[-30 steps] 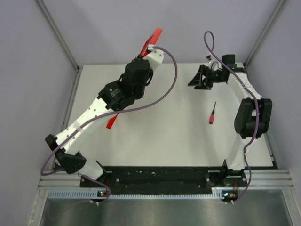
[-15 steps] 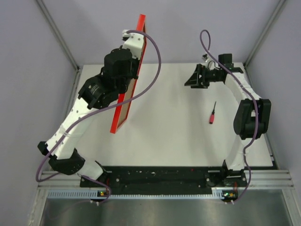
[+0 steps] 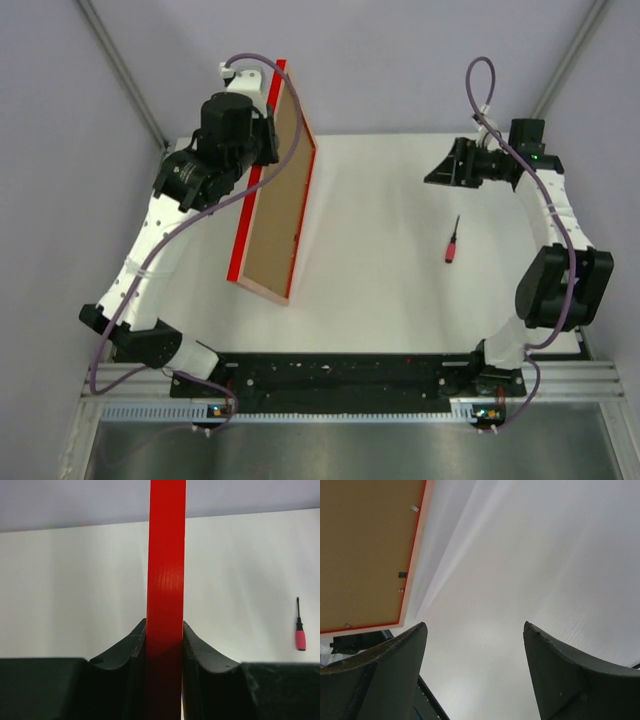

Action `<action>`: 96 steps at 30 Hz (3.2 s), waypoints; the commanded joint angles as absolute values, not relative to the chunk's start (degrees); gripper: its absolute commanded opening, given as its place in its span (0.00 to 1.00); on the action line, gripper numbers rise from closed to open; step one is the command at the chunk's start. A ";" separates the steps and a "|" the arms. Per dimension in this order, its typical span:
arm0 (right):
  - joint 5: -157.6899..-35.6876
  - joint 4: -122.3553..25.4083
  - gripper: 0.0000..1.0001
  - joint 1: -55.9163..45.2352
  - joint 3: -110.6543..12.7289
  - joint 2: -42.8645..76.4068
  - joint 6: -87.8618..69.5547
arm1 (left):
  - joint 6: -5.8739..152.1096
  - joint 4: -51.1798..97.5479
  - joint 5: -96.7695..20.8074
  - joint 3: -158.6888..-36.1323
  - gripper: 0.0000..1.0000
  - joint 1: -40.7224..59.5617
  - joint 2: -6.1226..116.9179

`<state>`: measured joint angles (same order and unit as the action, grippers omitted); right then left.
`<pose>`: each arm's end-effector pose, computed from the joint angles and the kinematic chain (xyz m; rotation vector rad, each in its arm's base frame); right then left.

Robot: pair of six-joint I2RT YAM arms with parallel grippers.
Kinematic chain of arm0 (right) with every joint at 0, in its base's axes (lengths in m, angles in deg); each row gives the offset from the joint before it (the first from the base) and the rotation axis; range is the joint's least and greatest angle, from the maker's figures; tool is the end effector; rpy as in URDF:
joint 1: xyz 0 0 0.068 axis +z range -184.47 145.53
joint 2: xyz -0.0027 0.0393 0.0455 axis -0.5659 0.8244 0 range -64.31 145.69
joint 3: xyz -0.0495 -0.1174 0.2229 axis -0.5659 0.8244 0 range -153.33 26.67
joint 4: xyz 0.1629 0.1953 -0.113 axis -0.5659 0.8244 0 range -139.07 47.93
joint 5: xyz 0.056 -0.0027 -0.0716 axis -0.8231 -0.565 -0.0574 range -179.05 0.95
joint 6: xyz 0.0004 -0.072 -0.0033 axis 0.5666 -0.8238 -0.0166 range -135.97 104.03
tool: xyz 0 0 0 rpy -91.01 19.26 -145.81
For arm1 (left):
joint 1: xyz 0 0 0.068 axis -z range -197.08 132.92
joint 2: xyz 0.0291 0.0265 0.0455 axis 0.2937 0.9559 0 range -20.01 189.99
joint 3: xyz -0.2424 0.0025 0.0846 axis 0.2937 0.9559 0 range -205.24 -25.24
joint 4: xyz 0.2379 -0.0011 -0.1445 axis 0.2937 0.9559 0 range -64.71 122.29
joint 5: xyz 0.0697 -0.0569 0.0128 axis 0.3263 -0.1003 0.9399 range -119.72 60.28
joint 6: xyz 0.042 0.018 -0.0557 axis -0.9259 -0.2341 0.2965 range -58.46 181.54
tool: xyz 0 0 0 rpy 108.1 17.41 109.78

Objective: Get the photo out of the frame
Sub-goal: Turn over the photo frame at the center of the board.

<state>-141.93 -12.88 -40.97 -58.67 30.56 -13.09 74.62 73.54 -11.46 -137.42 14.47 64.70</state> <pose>0.3898 0.0034 0.2968 -0.2575 2.1763 1.0401 0.2866 -0.1541 0.4880 0.0973 1.9180 -0.2164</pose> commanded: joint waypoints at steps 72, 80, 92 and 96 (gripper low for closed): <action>-131.15 -15.06 0.66 -29.81 -62.27 51.97 -11.22 | 95.91 47.61 -45.36 -110.68 0.00 -2.49 82.38; -122.99 -15.67 0.63 -27.26 -63.51 54.25 -9.64 | 94.50 48.84 -47.47 -107.34 0.00 -3.54 83.09; -117.79 -14.26 0.57 -26.03 -63.86 56.36 -10.96 | 93.97 47.35 -47.91 -102.33 0.00 -3.63 83.17; -116.47 -13.56 0.46 -25.51 -64.12 56.54 -11.13 | 93.88 47.09 -48.35 -101.09 0.00 -3.63 83.53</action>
<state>-118.65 -13.80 -26.72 -60.99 56.00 -10.38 98.92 41.04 -51.92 -103.61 -3.78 82.31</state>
